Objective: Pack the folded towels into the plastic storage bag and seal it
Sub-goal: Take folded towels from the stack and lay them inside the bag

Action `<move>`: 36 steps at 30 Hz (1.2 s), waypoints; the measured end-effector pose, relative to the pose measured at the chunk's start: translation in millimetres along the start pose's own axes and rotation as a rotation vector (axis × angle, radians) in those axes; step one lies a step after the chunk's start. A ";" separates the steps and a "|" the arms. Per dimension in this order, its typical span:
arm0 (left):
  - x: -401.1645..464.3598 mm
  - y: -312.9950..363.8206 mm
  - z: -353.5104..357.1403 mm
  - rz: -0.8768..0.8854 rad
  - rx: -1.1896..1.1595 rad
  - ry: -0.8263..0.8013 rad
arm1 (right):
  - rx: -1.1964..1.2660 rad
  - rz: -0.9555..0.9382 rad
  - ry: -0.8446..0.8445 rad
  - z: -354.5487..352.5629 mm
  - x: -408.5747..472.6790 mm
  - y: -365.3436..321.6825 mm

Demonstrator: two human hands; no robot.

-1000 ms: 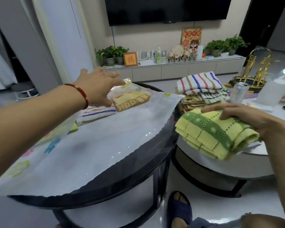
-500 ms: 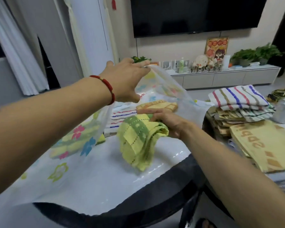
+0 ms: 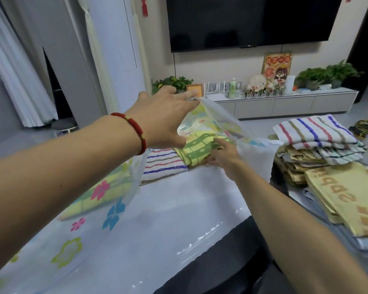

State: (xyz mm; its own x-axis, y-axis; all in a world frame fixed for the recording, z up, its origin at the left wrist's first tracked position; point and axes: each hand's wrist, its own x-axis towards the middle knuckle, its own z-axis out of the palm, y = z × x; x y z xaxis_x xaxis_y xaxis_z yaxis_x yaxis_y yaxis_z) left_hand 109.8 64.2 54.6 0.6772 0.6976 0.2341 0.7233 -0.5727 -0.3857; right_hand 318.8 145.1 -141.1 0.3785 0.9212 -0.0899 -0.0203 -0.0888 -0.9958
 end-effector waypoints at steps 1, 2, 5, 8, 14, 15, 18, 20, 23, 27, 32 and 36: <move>-1.6 2.6 2.0 0.005 0.006 -0.006 | -0.109 -0.033 -0.035 -10.3 -11.9 -0.2; -3.1 5.5 4.2 0.009 0.013 -0.009 | -0.220 -0.074 -0.085 -21.4 -23.6 -1.1; -7.5 18.9 11.0 0.019 -0.010 -0.023 | -0.526 -0.199 -0.173 -62.9 -60.1 -8.4; -11.1 39.3 17.2 0.045 -0.058 -0.040 | -0.611 -0.279 -0.085 -120.9 -102.5 -11.2; -12.0 72.7 23.7 0.059 -0.132 -0.051 | -0.934 -0.231 0.582 -251.0 -127.3 19.0; -11.2 75.6 24.2 0.056 -0.132 -0.053 | -1.042 -0.136 0.630 -269.1 -125.0 23.9; -9.9 79.6 26.2 0.045 -0.130 -0.067 | -1.213 0.139 0.623 -303.9 -116.9 37.9; -9.9 79.8 27.9 0.044 -0.124 -0.063 | -1.240 0.225 0.591 -311.8 -113.2 42.5; -11.6 78.5 29.5 0.042 -0.112 -0.058 | -1.355 0.206 0.628 -315.8 -110.4 39.7; -26.4 73.5 34.1 0.028 -0.084 -0.049 | -1.278 0.082 0.588 -316.9 -108.2 24.9; -54.8 69.8 40.8 -0.020 -0.030 -0.120 | -0.950 0.212 0.367 -318.3 -115.7 -1.5; -63.7 65.4 39.2 -0.049 -0.017 -0.140 | -0.555 0.269 0.237 -323.7 -132.3 -20.1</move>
State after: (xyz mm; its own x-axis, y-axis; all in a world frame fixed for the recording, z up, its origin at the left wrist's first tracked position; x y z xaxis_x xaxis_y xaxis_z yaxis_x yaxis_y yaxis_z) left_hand 108.7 -0.8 -20.5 0.6166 0.7773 0.1250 0.7580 -0.5432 -0.3612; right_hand 568.7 -97.6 -104.3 0.6215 0.7370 -0.2656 0.3137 -0.5448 -0.7777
